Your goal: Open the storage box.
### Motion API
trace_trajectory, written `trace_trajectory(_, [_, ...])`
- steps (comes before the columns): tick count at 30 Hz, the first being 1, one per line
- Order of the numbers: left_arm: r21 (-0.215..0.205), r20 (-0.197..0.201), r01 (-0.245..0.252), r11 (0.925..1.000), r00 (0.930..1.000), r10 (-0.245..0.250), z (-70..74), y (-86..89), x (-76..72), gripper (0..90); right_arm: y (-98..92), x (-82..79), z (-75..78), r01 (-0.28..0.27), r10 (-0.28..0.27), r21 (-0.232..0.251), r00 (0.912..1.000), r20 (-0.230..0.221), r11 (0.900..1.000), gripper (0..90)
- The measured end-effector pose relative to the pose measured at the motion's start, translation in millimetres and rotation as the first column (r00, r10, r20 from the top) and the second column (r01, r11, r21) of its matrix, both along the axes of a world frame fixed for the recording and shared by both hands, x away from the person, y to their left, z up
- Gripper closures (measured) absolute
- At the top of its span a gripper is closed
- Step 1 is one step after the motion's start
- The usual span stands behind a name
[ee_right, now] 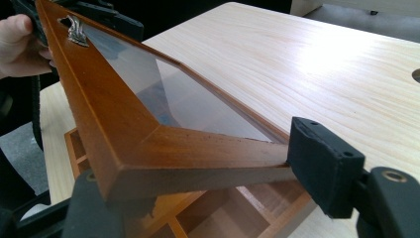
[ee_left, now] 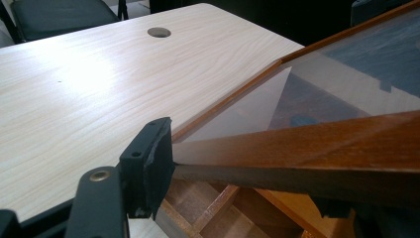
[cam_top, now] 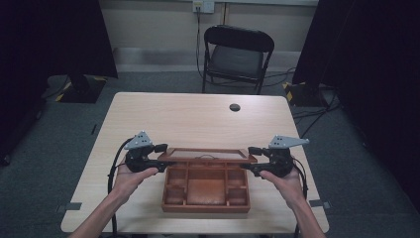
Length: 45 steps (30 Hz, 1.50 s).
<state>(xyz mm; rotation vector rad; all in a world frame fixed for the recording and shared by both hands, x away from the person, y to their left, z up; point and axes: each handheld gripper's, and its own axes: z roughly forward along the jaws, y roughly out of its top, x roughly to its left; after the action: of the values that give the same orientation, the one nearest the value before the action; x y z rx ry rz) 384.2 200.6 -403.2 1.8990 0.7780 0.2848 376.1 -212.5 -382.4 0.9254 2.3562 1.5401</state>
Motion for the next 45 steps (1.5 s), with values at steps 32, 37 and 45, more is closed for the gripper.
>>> trace_trajectory(32, [-0.005, -0.049, -0.001, 1.0000, 0.9988, 0.000, -12.4, -3.8, 39.5, 35.6, 5.3, 24.3, 2.9, 0.024, -0.024, 0.071, 0.9997, -0.010, 0.997, 40.2])
trace_trajectory(37, [0.006, -0.037, 0.002, 1.0000, 0.9993, -0.002, -9.7, -8.3, 39.7, 43.7, 4.9, 29.2, 3.5, 0.031, -0.030, 0.085, 0.9995, -0.007, 0.996, 40.7])
trace_trajectory(45, [0.016, -0.031, 0.014, 0.9998, 0.9994, -0.013, -8.8, -7.9, 42.5, 46.3, 5.8, 36.8, -1.0, 0.042, -0.041, 0.074, 0.9990, -0.019, 0.996, 38.7])
